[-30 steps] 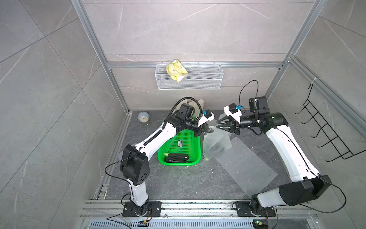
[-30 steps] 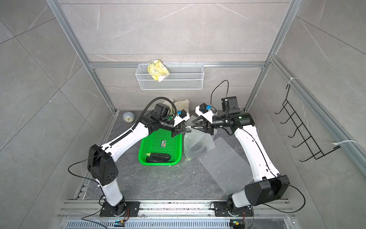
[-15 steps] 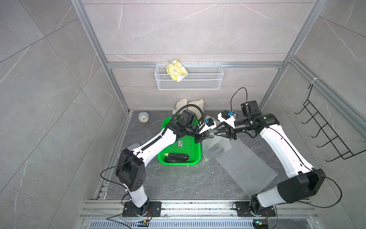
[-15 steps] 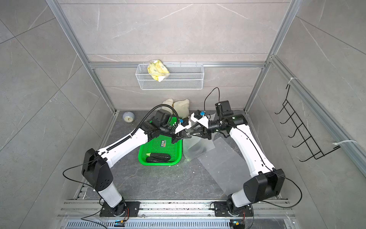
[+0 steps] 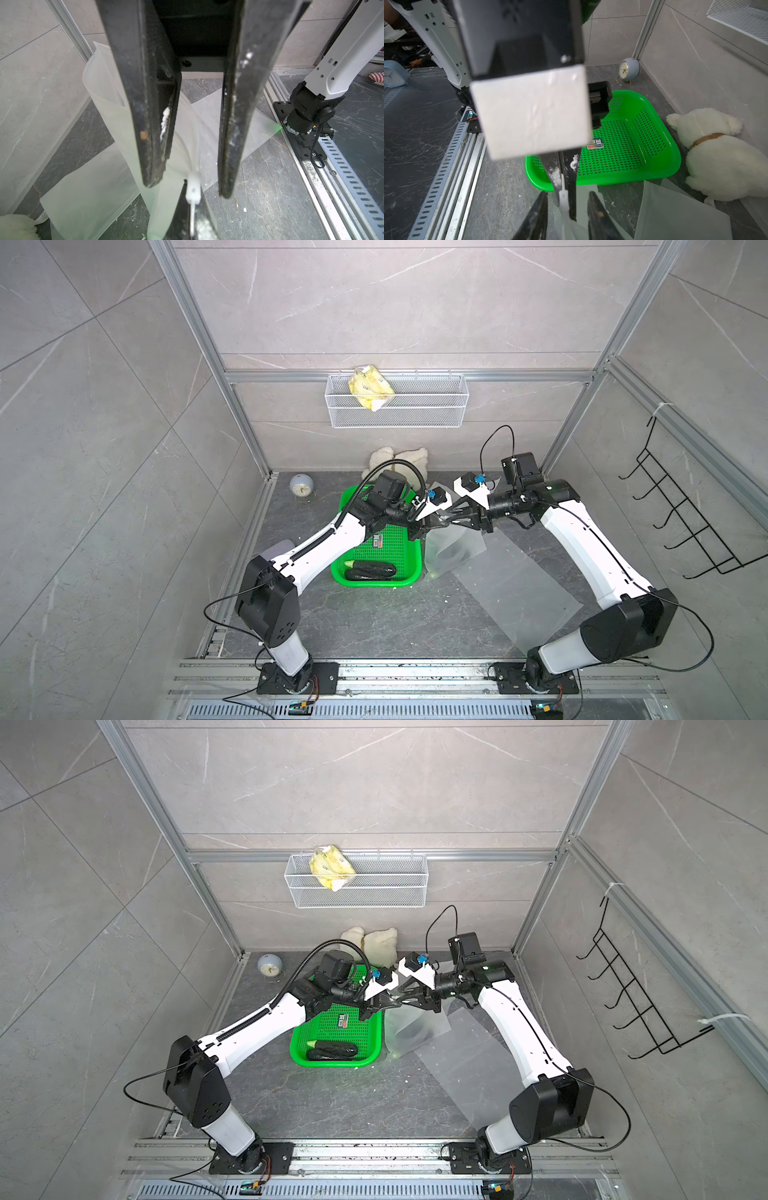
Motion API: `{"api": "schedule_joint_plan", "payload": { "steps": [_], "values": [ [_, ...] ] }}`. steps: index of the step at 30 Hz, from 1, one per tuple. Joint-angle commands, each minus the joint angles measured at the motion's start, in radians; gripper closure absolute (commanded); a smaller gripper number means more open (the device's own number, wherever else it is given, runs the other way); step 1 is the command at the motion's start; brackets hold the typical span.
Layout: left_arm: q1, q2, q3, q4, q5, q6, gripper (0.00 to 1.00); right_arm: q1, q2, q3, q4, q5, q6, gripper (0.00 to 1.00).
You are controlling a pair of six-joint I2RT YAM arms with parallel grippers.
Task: Place the eggplant in a zip-top bag and seal the zipper
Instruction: Zip the zipper on the zipper food storage bag.
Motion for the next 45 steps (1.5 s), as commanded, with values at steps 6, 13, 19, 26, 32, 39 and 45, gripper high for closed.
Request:
{"api": "schedule_joint_plan", "payload": {
  "steps": [6,13,19,26,32,39,45],
  "values": [
    [0.006,-0.049,-0.005,0.035,-0.001,-0.015,1.0,0.019,0.031,-0.007,-0.02,-0.023,-0.006,0.68],
    [0.012,-0.058,-0.022,0.057,0.006,-0.027,1.0,0.02,0.041,0.005,-0.031,-0.023,-0.001,0.77],
    [0.016,-0.068,-0.033,0.057,0.002,-0.028,1.0,0.019,0.04,0.011,-0.036,-0.015,0.0,0.85],
    [0.041,-0.092,-0.068,0.102,0.029,-0.069,1.0,0.016,0.043,0.018,-0.041,0.05,-0.009,0.87],
    [0.054,-0.11,-0.086,0.105,0.013,-0.066,1.0,0.006,0.042,0.032,-0.037,0.061,-0.009,0.89],
    [0.076,-0.137,-0.123,0.13,0.008,-0.08,1.0,-0.012,0.041,0.038,-0.03,0.075,-0.009,0.9],
    [0.09,-0.152,-0.142,0.147,0.006,-0.086,1.0,-0.035,0.034,0.047,-0.017,0.093,-0.003,0.91]
  ]
}}
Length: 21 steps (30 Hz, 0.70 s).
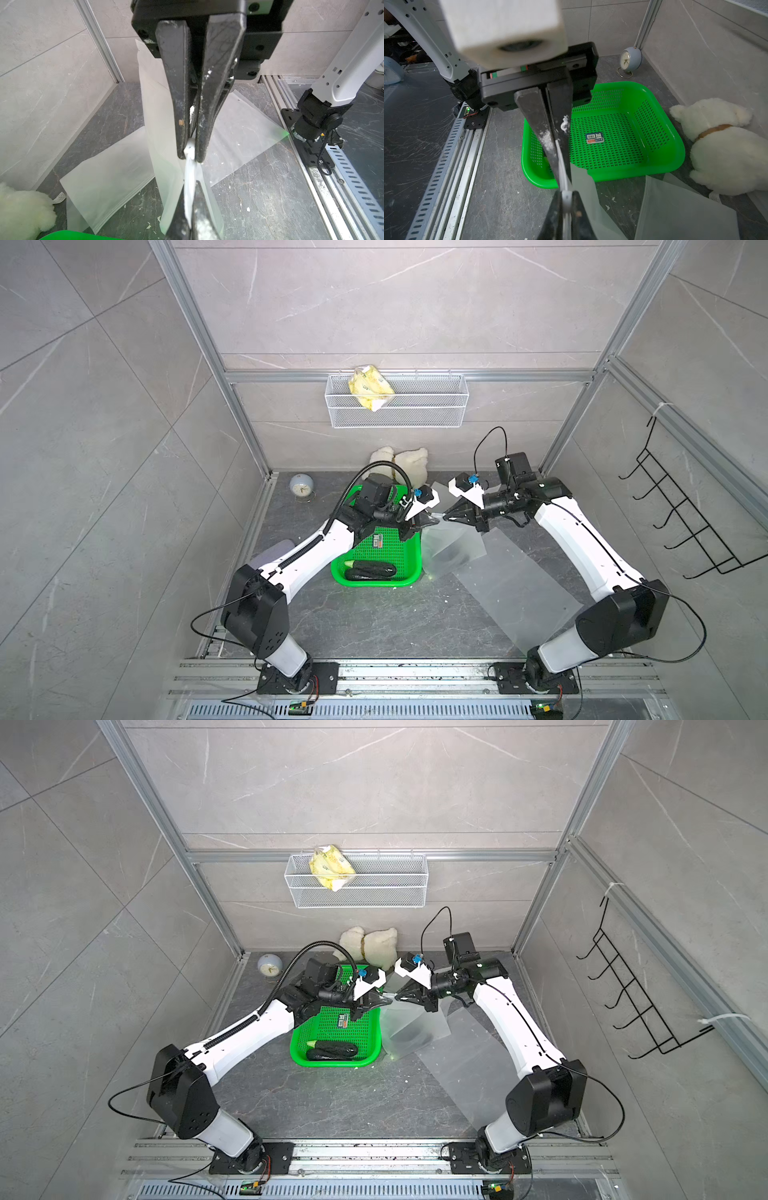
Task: Place the eggplant in a zip-top bag and seal the zipper
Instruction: Zip the zipper on the zipper food storage bag.
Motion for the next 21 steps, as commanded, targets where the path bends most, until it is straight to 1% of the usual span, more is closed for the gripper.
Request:
{"api": "schedule_joint_plan", "payload": {
  "steps": [1,9,15,21],
  "values": [
    [0.03,-0.059,-0.011,0.021,0.006,-0.018,1.0,-0.034,-0.003,0.028,-0.006,0.055,-0.001,0.92],
    [0.046,-0.069,-0.027,0.021,-0.005,-0.021,1.0,-0.063,-0.008,0.045,-0.017,0.071,-0.005,0.92],
    [0.069,-0.073,-0.036,-0.008,-0.053,-0.002,1.0,-0.076,-0.008,0.037,-0.01,0.102,-0.001,0.92],
    [0.097,-0.088,-0.044,0.003,-0.086,0.001,1.0,-0.087,-0.013,0.026,-0.021,0.135,-0.001,0.92]
  ]
}}
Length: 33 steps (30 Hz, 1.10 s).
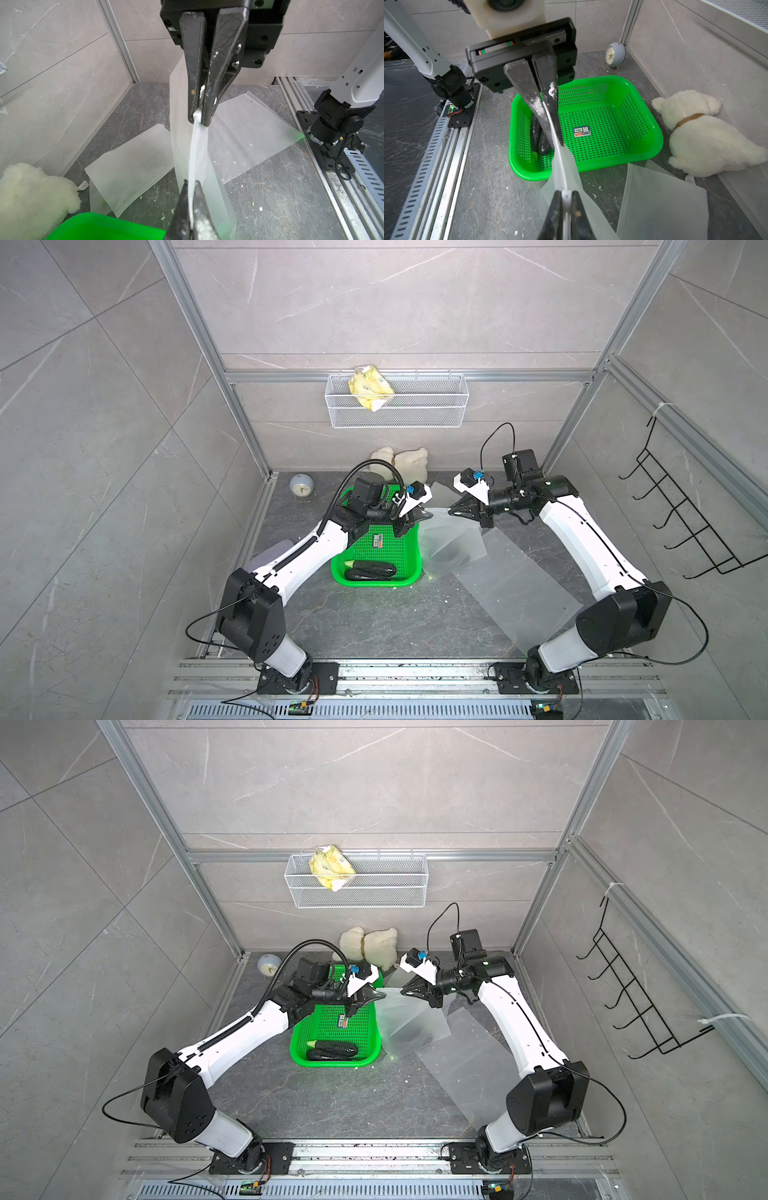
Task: Place the eggplant in a zip-top bag and seal the zipper
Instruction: Zip the zipper on the zipper food storage bag.
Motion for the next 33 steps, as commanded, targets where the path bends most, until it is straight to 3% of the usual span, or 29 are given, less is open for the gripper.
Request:
{"api": "schedule_joint_plan", "payload": {
  "steps": [1,25,33],
  "values": [
    [0.058,-0.064,-0.013,-0.026,-0.057,0.004,1.0,-0.05,-0.017,0.005,-0.019,0.09,0.002,0.92],
    [0.131,-0.047,-0.083,0.201,-0.335,-0.128,1.0,-0.131,-0.175,-0.234,0.126,0.257,0.188,0.92],
    [0.147,-0.014,-0.069,0.226,-0.38,-0.178,1.0,-0.156,-0.221,-0.283,0.14,0.388,0.265,0.92]
  ]
}}
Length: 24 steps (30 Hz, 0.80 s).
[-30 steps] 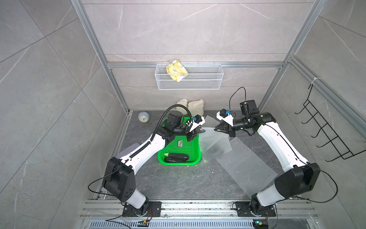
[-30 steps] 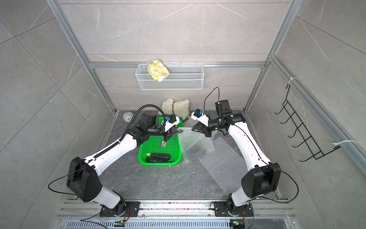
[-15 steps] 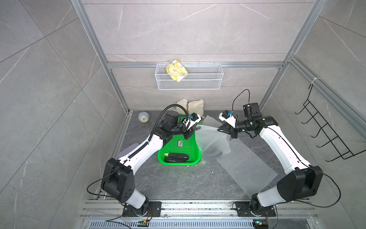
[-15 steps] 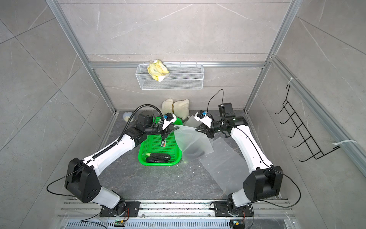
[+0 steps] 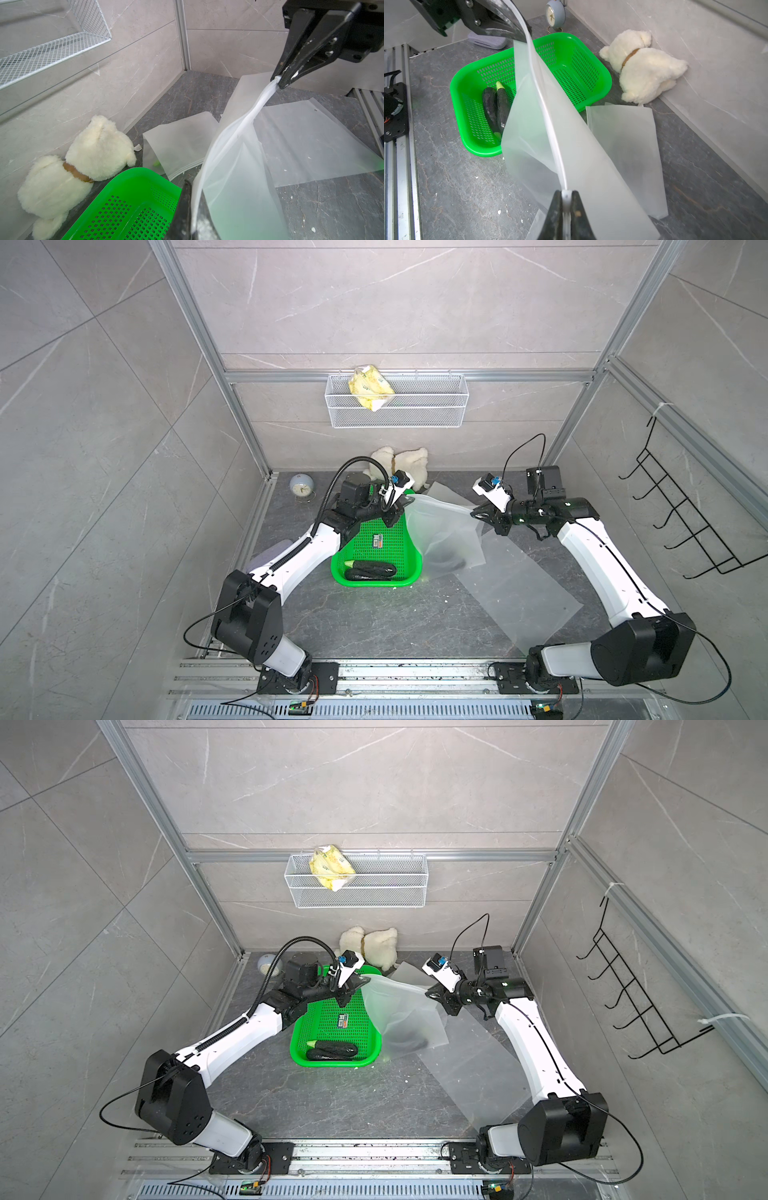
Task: Place the eggplant in a zip-top bag and seal the zipper
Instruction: Zip the zipper on the zipper food storage bag.
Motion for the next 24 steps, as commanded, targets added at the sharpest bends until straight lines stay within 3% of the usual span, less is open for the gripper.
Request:
{"api": "schedule_joint_plan", "payload": {
  "steps": [1,8,24],
  "values": [
    [0.071,0.01,0.021,0.052,-0.15,-0.049,1.0,-0.042,-0.041,-0.026,-0.042,0.149,0.061,0.92],
    [0.073,0.03,0.025,0.063,-0.153,-0.066,1.0,-0.061,-0.08,-0.042,-0.045,0.19,0.082,0.92],
    [0.09,0.037,0.029,0.059,-0.126,-0.074,1.0,-0.095,-0.104,-0.057,-0.075,0.161,0.056,0.92]
  ]
}}
